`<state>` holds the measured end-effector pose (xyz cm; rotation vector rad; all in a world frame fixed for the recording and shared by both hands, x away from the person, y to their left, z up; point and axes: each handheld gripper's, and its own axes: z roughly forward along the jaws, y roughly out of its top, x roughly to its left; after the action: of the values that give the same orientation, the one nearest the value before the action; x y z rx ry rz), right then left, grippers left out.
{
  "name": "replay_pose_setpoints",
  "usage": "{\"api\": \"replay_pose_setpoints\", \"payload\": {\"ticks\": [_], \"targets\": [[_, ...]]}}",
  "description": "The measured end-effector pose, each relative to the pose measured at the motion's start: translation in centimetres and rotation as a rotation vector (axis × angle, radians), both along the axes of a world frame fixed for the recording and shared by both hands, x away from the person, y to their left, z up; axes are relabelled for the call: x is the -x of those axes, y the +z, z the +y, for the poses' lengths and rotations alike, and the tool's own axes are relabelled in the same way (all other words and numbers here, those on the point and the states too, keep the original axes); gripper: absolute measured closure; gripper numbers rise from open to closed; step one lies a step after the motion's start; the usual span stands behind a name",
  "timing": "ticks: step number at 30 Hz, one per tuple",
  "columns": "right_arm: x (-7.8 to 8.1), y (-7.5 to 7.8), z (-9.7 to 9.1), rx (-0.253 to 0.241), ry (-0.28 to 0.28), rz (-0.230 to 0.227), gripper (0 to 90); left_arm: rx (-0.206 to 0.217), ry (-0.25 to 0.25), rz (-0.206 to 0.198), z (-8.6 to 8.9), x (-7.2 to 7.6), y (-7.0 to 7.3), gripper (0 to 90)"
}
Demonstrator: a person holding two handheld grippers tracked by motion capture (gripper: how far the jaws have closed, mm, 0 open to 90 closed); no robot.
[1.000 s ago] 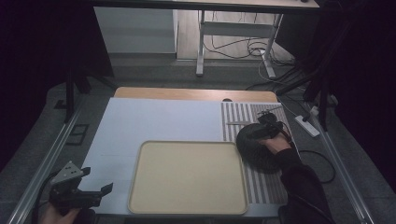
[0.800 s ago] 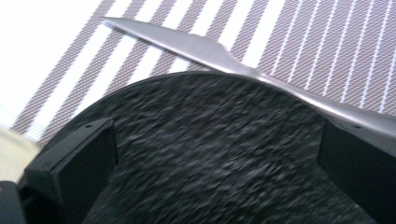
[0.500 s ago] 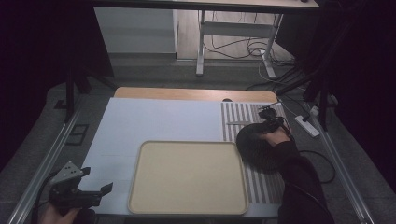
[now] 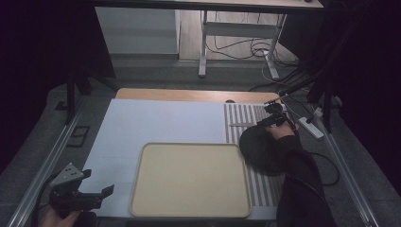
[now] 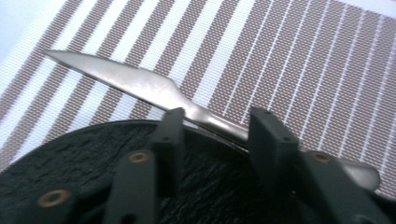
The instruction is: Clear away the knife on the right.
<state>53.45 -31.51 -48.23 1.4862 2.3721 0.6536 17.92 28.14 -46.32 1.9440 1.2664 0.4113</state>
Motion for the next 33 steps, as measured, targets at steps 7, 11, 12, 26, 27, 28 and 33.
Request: {"api": "replay_pose_setpoints", "payload": {"ticks": [7,11,12,26,27,28,33], "targets": [[-1.3,-0.1,-1.6,0.037,-0.024,-0.003,90.0,0.005,0.003,0.0,0.1,0.0,0.0,1.2],[-1.7,-0.6,-2.2,0.051,-0.055,-0.009,90.0,0.005,0.004,0.001,0.1,0.0,0.0,1.2],[-1.9,-0.8,-2.7,0.064,-0.076,-0.017,90.0,0.005,0.004,0.001,0.1,0.0,0.0,1.2],[-1.1,-1.1,-5.4,0.16,-0.059,0.065,90.0,-0.001,0.004,-0.001,0.0,0.0,0.0,1.2],[-1.1,-1.1,-5.4,0.16,-0.059,0.065,90.0,-0.003,0.002,-0.002,0.0,0.0,0.0,1.2],[-0.8,-1.0,-5.5,0.173,-0.03,0.097,90.0,-0.004,0.002,-0.003,0.0,0.0,0.0,1.2],[-0.7,-0.9,-6.0,0.14,-0.039,0.127,90.0,-0.013,0.001,-0.003,-0.1,0.0,0.0,1.2]]}}
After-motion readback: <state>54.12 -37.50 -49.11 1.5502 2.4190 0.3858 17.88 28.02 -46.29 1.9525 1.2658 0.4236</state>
